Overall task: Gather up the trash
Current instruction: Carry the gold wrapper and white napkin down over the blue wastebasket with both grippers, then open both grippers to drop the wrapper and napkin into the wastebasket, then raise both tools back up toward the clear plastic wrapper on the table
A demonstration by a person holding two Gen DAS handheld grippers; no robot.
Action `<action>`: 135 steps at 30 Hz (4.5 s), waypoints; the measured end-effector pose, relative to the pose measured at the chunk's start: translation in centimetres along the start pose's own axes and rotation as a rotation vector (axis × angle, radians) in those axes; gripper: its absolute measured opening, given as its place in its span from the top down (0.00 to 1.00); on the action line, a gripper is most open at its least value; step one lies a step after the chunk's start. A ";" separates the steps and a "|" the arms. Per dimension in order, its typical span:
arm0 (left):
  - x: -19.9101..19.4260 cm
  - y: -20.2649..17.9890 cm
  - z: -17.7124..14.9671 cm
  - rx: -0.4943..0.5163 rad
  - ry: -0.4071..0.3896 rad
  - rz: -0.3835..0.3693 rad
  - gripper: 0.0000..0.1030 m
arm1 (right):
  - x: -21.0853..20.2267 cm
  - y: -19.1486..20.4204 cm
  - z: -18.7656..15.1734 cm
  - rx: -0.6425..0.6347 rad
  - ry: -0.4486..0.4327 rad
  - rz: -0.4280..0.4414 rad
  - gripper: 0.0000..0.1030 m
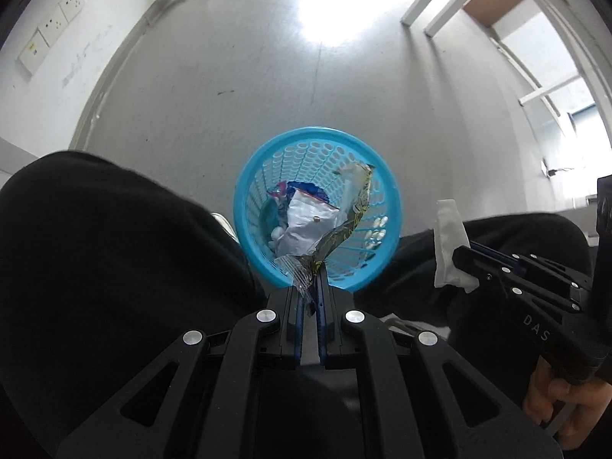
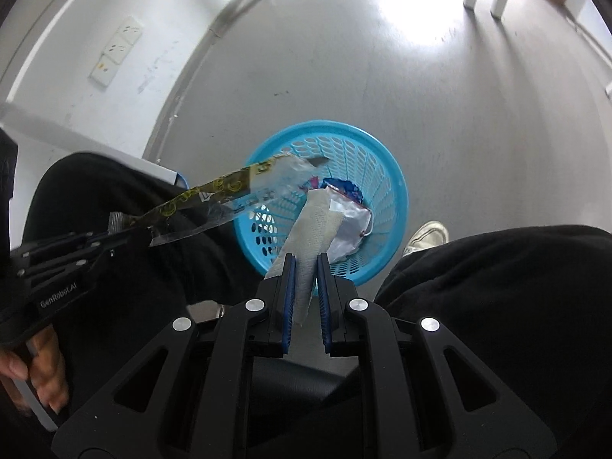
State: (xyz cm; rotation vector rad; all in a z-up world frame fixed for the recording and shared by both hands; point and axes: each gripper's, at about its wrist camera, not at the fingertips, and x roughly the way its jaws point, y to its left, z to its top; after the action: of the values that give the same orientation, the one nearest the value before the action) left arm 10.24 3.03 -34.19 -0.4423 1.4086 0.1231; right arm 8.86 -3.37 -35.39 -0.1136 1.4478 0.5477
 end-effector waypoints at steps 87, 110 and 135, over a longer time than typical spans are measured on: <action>-20.0 -0.4 -8.7 0.115 -0.566 -0.027 0.26 | -16.8 5.2 -8.1 -0.189 -0.458 -0.063 0.26; -31.1 -3.5 -5.0 0.185 -0.884 -0.064 0.06 | -31.4 6.5 -4.4 -0.211 -0.803 -0.077 0.08; -32.9 -5.4 13.5 0.199 -0.801 -0.023 0.06 | -31.7 5.4 15.5 -0.136 -0.713 -0.022 0.09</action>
State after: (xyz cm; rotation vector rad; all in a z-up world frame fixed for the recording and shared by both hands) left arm 18.98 8.90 0.21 -0.2010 0.6185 0.1208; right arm 19.86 -1.58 -1.53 -0.0339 0.7158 0.5901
